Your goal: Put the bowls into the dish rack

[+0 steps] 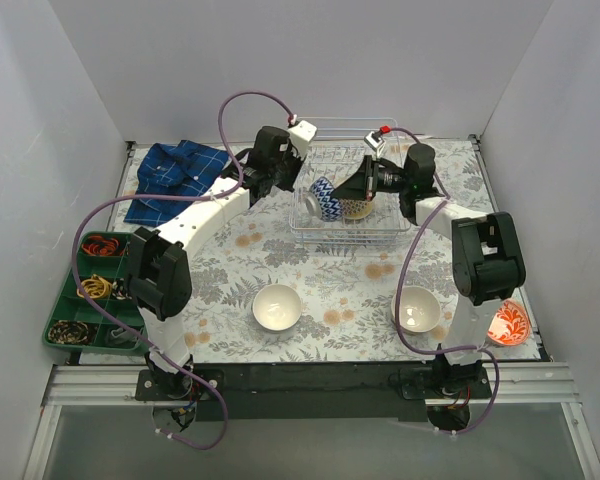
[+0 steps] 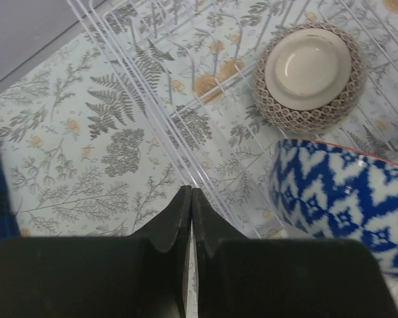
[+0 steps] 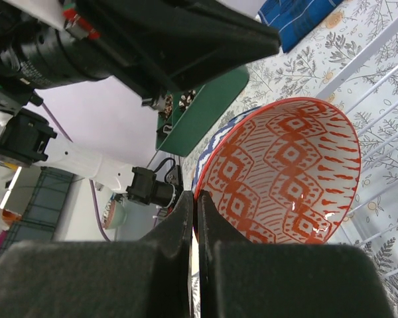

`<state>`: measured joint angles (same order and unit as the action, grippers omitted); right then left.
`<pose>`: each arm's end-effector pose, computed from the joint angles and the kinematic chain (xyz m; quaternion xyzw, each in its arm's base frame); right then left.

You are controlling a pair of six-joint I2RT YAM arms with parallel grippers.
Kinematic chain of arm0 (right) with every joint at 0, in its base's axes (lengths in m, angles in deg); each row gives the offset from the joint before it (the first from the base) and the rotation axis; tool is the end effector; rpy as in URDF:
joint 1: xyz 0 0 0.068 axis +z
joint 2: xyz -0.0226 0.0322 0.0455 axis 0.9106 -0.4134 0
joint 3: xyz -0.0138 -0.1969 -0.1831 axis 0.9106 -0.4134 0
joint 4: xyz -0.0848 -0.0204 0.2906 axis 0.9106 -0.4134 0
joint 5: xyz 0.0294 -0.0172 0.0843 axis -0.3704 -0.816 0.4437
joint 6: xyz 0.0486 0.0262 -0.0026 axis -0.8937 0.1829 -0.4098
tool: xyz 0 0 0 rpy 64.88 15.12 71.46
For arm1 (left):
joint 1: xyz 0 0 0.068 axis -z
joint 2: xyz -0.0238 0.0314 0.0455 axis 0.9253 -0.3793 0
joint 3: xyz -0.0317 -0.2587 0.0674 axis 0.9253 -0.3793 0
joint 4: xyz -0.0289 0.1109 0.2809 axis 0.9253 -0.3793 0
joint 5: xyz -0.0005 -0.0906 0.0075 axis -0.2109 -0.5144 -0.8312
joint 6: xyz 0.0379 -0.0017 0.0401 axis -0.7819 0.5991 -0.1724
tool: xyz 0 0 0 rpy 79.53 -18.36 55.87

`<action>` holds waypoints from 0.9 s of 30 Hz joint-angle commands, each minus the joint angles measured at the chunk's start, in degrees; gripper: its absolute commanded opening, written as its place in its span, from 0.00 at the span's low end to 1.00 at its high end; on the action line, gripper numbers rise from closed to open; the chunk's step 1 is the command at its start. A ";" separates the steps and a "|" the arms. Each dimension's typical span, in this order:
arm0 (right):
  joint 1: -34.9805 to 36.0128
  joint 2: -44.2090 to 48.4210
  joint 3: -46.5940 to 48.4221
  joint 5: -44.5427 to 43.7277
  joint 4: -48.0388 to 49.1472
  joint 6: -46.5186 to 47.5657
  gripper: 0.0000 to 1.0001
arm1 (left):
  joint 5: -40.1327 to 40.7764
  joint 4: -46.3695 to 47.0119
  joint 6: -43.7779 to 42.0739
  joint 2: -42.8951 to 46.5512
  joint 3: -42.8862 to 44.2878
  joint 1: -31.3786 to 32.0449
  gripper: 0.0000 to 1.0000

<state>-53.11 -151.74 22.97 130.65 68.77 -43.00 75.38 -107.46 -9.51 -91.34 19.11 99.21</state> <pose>0.4264 0.1299 0.2278 -0.1706 0.6773 0.6549 0.2884 0.4120 -0.2498 0.3002 0.0020 0.8805 -0.2170 0.4215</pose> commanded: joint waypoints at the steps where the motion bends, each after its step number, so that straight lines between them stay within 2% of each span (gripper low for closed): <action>1: 0.89 -0.91 2.70 -2.37 2.29 -1.73 0.01 | -7.75 -3.07 -1.44 3.16 -0.37 0.13 0.00; 15: 2.39 -7.58 5.77 -6.59 -0.44 -1.82 0.01 | -10.55 -6.32 -6.18 1.49 0.69 0.13 0.00; 27: 3.35 -9.96 5.86 -11.52 -10.11 -1.64 0.01 | -11.09 -8.43 -9.08 -1.23 3.67 0.05 0.00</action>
<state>-50.45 -160.65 26.05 120.66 59.92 -44.13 65.17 -114.83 -16.95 -92.61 20.13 99.28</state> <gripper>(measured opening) 0.042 0.009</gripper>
